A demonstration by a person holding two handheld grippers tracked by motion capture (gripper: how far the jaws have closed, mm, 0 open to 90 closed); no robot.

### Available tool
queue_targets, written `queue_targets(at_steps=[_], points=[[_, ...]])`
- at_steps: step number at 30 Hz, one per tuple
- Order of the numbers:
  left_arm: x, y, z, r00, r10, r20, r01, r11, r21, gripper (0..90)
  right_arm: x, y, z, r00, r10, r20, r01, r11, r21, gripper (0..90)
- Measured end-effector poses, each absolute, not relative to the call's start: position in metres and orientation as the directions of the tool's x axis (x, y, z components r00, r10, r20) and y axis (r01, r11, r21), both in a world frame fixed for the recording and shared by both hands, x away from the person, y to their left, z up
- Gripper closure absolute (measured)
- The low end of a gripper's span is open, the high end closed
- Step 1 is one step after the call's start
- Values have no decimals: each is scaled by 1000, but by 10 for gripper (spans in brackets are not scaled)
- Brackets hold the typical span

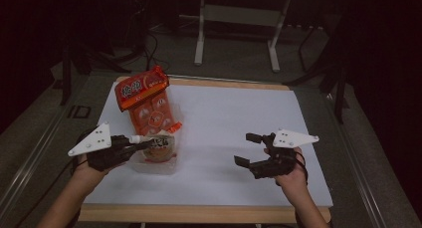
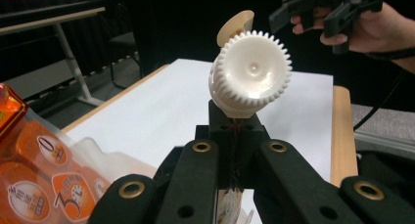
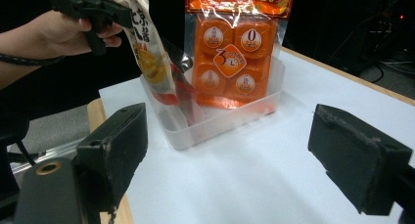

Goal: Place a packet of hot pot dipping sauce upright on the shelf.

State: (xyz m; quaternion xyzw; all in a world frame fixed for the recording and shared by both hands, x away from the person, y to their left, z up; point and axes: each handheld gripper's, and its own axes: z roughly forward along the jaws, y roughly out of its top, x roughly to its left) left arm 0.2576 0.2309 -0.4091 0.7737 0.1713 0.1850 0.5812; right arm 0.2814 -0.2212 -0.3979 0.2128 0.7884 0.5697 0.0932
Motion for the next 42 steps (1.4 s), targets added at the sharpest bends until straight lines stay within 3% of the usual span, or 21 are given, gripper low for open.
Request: queue_targets(at_steps=[15, 37, 42], points=[[262, 236, -424, 881, 468, 63, 80, -280, 957, 896, 284, -223, -401, -888, 445, 117, 251, 255, 934, 148], [274, 229, -480, 887, 459, -46, 192, -276, 942, 889, 285, -221, -407, -889, 440, 126, 265, 270, 926, 149], [272, 232, -480, 883, 467, -49, 198, -275, 941, 837, 285, -222, -408, -889, 440, 128, 266, 268, 926, 148]])
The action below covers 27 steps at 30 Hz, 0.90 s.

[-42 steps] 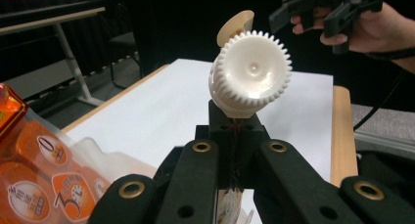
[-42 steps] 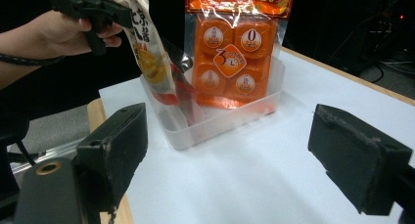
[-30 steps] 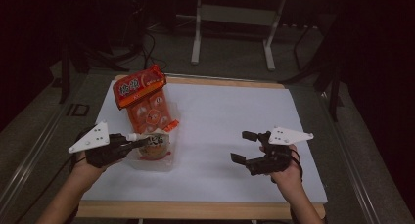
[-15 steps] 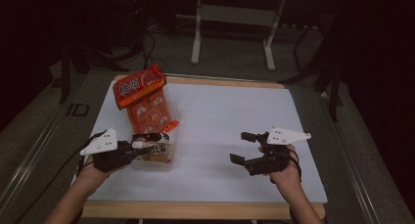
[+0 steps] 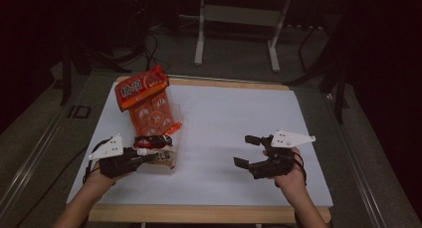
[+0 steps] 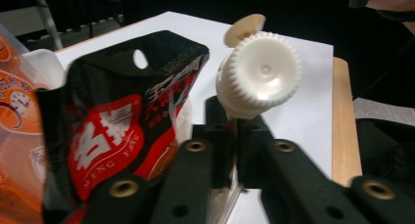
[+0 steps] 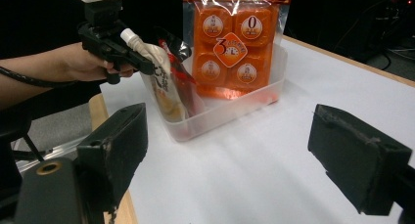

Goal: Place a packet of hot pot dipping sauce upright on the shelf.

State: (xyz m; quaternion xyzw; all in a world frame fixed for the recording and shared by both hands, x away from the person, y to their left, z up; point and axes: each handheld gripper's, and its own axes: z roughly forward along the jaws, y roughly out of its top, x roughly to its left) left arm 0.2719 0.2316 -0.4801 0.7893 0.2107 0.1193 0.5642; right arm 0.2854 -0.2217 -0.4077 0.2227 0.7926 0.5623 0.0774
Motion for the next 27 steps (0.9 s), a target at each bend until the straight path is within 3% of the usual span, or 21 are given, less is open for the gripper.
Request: queue_targets(at_steps=[5, 9, 13, 18, 24, 27], points=[[269, 233, -476, 881, 471, -43, 189, -266, 945, 633, 285, -220, -407, -891, 437, 125, 263, 273, 925, 149], [269, 235, -470, 870, 492, -28, 177, -261, 949, 587, 285, -220, -407, -891, 436, 126, 265, 273, 925, 149], [269, 236, -458, 856, 516, -35, 176, -227, 958, 472, 285, -220, -407, -892, 434, 128, 266, 273, 925, 149], [267, 232, -444, 857, 515, -26, 163, -223, 961, 416, 284, -220, -407, -892, 434, 128, 266, 273, 924, 149], [265, 220, -430, 860, 503, -89, 202, -176, 963, 184, 284, -220, -406, -892, 434, 126, 263, 271, 926, 148], [263, 214, -425, 860, 500, -101, 208, -164, 964, 126, 283, -221, -405, -893, 433, 124, 261, 272, 926, 148]])
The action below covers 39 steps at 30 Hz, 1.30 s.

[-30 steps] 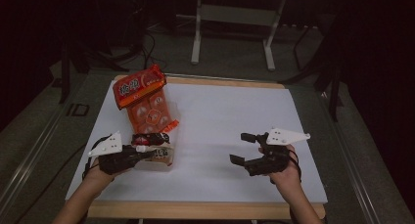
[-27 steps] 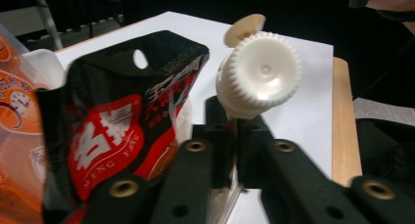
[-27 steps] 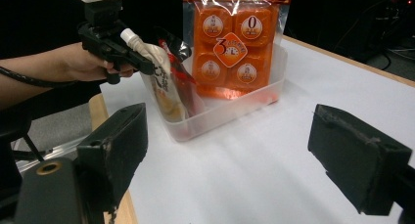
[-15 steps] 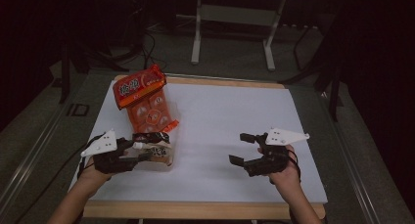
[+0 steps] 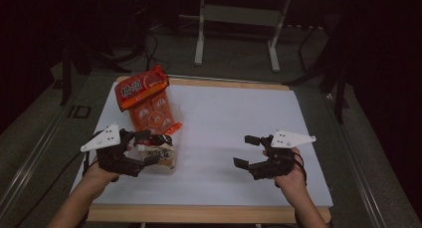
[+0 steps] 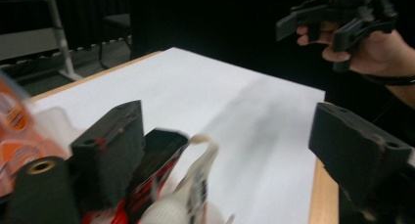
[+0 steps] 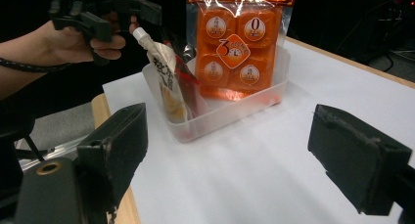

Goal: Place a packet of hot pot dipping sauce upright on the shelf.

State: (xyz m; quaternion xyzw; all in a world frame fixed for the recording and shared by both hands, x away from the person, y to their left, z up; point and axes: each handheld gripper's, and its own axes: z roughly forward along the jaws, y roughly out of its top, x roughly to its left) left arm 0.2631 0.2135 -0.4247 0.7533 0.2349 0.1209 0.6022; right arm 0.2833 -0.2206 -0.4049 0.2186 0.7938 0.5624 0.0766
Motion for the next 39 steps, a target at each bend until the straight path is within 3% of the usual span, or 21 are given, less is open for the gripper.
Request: queue_targets(at_steps=[2, 5, 17, 39], points=[[260, 207, -420, 863, 493, -107, 213, -162, 964, 65, 283, -221, -405, -893, 433, 123, 259, 272, 927, 149], [255, 198, -414, 870, 483, -97, 197, -161, 967, 44, 282, -222, -405, -892, 434, 124, 262, 273, 926, 149], [241, 164, -403, 897, 439, -60, 158, -190, 969, 45, 279, -225, -407, -890, 435, 133, 269, 269, 925, 149], [221, 121, -444, 927, 369, -72, 171, -243, 955, 52, 274, -229, -437, -872, 464, 156, 310, 277, 909, 149]])
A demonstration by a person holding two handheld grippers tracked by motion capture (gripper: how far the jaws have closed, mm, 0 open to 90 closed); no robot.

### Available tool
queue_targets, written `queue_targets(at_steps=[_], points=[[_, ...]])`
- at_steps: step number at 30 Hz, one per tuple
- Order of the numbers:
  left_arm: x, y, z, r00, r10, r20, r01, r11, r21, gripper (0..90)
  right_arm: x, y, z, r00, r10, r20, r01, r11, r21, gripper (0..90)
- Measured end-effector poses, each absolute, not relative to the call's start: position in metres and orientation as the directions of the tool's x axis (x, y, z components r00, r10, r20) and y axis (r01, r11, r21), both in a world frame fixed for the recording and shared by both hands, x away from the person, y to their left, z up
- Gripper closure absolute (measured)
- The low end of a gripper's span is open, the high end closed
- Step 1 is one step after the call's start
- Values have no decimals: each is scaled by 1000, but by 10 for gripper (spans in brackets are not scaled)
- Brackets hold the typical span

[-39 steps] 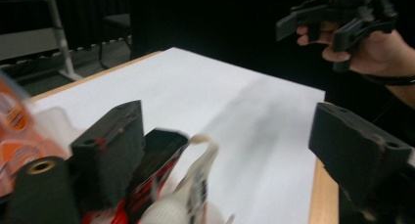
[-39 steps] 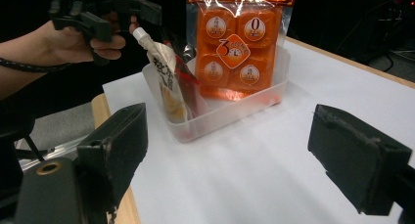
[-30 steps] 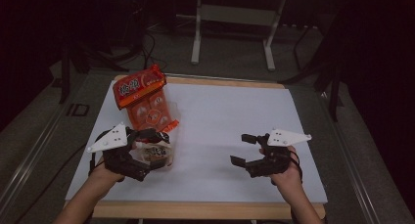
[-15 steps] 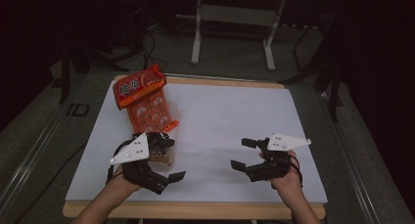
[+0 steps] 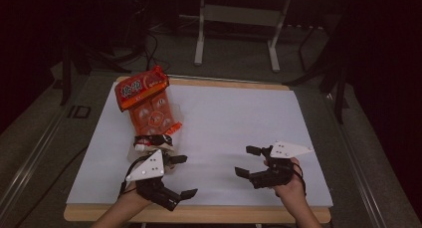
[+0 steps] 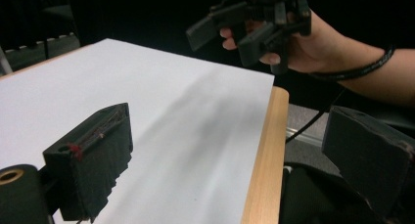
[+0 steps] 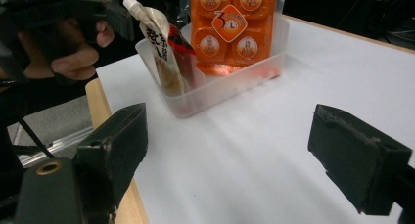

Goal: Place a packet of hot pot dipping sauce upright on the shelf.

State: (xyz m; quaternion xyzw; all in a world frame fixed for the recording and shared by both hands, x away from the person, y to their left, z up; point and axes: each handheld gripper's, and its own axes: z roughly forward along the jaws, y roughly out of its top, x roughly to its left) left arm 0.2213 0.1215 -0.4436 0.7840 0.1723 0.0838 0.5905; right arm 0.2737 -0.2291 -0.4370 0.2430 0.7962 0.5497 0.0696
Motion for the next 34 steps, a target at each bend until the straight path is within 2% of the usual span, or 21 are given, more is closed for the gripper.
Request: queue_targets(at_steps=[15, 22, 25, 34], points=[[215, 108, -478, 932, 345, -113, 218, -285, 934, 52, 278, -229, -454, -864, 481, 146, 320, 302, 898, 148], [214, 108, -490, 931, 349, -110, 222, -301, 927, 56, 279, -228, -460, -867, 479, 138, 318, 317, 894, 149], [213, 105, -497, 932, 354, -81, 208, -337, 918, 56, 279, -227, -462, -869, 474, 141, 322, 326, 889, 149], [212, 104, -499, 932, 354, -75, 203, -338, 919, 56, 279, -225, -465, -871, 474, 129, 317, 342, 884, 159]])
